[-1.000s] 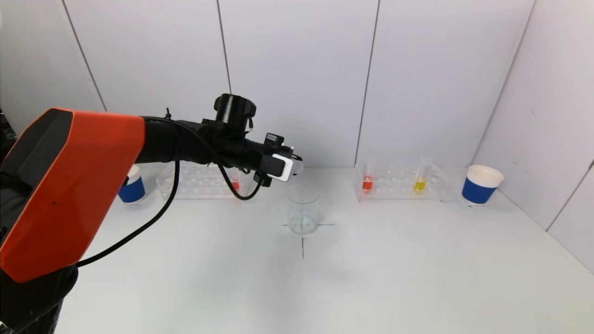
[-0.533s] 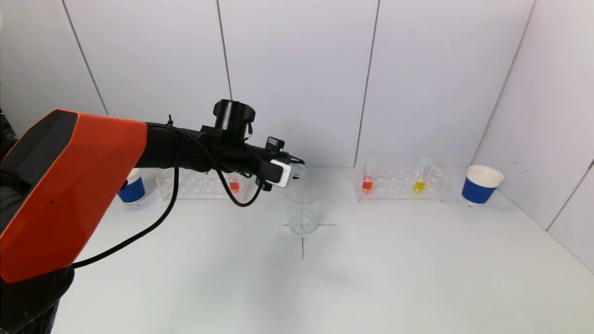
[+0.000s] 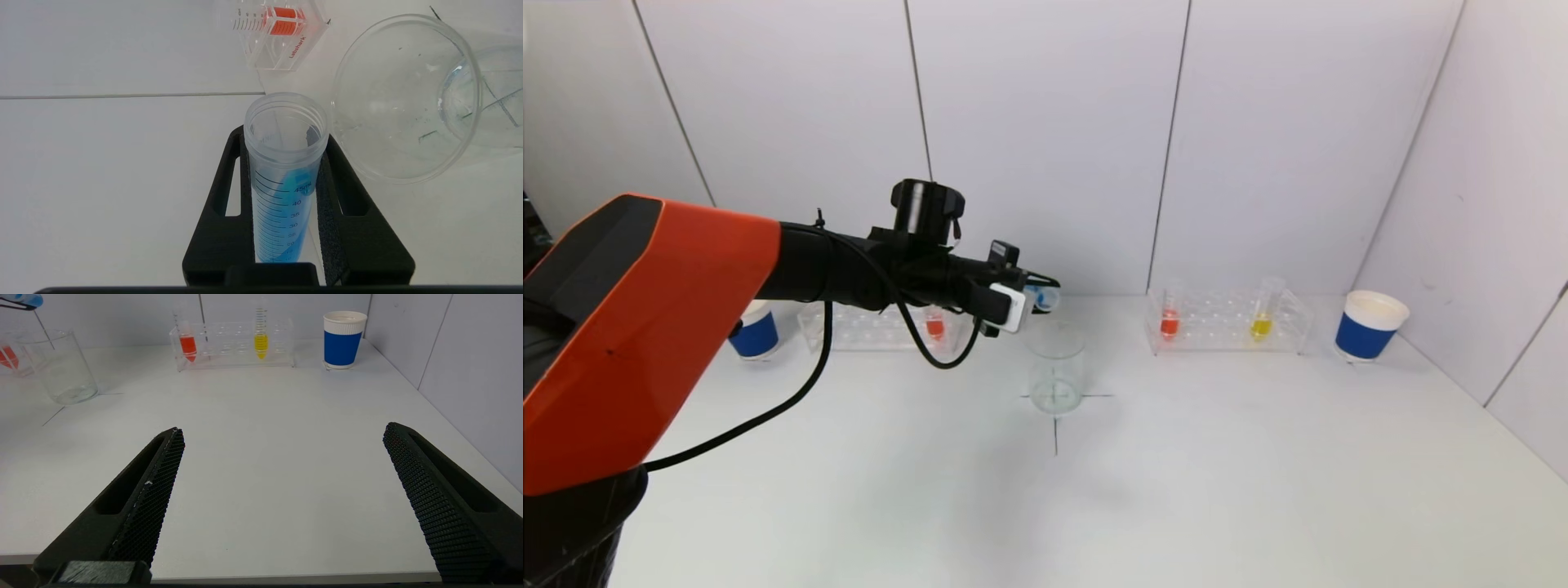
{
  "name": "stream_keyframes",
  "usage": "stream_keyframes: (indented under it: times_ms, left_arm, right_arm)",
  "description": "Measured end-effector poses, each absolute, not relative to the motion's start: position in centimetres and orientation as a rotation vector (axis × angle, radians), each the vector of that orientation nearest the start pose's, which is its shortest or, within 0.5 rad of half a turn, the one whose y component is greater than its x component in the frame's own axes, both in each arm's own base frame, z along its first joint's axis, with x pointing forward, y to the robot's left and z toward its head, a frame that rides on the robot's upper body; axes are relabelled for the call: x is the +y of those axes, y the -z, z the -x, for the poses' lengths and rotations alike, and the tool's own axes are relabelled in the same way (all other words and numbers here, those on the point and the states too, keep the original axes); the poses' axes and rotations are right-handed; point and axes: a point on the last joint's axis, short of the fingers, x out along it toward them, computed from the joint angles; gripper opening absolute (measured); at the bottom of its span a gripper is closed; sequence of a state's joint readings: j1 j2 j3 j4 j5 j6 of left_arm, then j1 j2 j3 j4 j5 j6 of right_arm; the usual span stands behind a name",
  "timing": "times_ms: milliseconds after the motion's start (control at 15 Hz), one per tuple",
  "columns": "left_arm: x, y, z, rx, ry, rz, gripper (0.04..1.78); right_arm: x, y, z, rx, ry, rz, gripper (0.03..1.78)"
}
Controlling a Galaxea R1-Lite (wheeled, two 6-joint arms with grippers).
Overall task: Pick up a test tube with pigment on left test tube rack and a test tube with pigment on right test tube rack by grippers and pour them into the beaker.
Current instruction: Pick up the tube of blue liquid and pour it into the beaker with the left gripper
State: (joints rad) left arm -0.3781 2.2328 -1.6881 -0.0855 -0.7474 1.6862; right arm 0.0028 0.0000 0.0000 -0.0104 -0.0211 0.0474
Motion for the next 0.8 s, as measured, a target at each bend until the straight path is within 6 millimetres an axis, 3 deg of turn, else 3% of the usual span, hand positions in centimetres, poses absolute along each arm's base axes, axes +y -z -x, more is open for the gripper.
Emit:
stream_keyframes:
  times_ms: [800]
  left_arm:
    - [-18.43,-16.58,-42.31,-0.622,1.169,-1.420,0.45]
  right_arm:
    - [-0.05,-7.65,2.28,-0.011,0.018,-0.048,1.77]
